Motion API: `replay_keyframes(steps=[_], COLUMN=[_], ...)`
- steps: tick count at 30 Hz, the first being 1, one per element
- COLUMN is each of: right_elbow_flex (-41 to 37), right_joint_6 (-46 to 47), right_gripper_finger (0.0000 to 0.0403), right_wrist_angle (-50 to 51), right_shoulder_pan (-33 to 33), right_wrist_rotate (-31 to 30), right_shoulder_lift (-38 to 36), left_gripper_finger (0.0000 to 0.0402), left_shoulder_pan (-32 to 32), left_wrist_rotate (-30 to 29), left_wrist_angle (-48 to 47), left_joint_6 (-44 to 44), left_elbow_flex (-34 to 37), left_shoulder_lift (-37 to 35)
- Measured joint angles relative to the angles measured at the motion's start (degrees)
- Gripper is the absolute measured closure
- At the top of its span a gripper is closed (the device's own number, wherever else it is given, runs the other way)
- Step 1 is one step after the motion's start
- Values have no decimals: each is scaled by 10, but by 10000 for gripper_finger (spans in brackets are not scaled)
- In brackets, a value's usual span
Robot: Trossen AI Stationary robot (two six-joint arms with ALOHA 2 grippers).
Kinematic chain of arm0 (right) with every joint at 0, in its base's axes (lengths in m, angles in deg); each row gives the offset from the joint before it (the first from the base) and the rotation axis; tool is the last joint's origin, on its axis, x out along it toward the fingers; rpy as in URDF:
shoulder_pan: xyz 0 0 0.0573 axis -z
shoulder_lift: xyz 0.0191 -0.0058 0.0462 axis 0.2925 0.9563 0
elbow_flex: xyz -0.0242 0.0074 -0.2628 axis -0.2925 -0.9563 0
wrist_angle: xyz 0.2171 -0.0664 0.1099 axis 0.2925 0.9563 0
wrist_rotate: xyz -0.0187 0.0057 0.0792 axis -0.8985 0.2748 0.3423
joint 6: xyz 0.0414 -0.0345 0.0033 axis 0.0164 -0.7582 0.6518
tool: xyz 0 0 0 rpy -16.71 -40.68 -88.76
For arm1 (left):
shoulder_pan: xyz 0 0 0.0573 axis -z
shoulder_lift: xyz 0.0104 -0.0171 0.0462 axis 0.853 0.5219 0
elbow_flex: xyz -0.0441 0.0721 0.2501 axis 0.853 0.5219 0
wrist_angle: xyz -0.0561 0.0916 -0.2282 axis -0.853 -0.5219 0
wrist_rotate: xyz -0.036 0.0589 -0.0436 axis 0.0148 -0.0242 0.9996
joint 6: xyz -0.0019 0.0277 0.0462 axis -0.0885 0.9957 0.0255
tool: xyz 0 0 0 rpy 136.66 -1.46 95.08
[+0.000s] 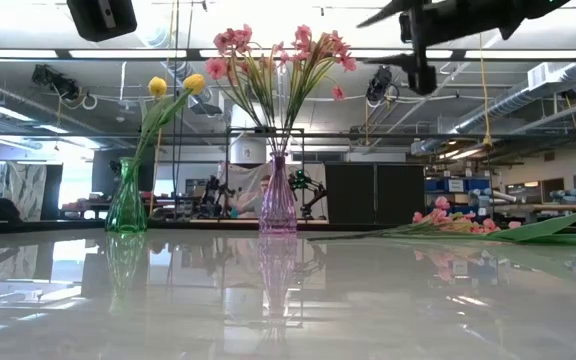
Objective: Sort flowers into vase by color
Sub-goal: Put the yellow flower into the green vase
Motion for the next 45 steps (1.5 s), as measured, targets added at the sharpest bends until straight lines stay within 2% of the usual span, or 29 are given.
replay_keyframes(steps=[8, 16, 19, 23, 27, 30, 33, 38, 45], right_elbow_flex=[0, 4, 36, 111, 175, 186, 185, 185, 173], right_joint_6=[-82, -161, -200, -266, -272, -273, -280, -297, -297], right_gripper_finger=[168, 173, 176, 181, 187, 188, 188, 188, 188], right_wrist_angle=[186, 323, 406, 530, 621, 672, 701, 688, 645], right_shoulder_pan=[-26, -42, -52, -67, -72, -76, -78, -86, -100], right_wrist_rotate=[-6, -8, -14, -54, -72, -86, -103, -96, -121], right_shoulder_lift=[0, 1, 15, 56, 111, 155, 195, 233, 229], left_gripper_finger=[216, 216, 216, 216, 216, 216, 216, 216, 216], left_shoulder_pan=[0, 0, 0, 0, 0, 0, 0, 0, 0], left_wrist_rotate=[0, 0, 0, 0, 0, 0, 0, 0, 0], left_wrist_angle=[0, 0, 0, 0, 0, 0, 0, 0, 0], left_joint_6=[0, 0, 0, 0, 0, 0, 0, 0, 0], left_elbow_flex=[0, 0, 0, 0, 0, 0, 0, 0, 0], left_shoulder_lift=[0, 0, 0, 0, 0, 0, 0, 0, 0])
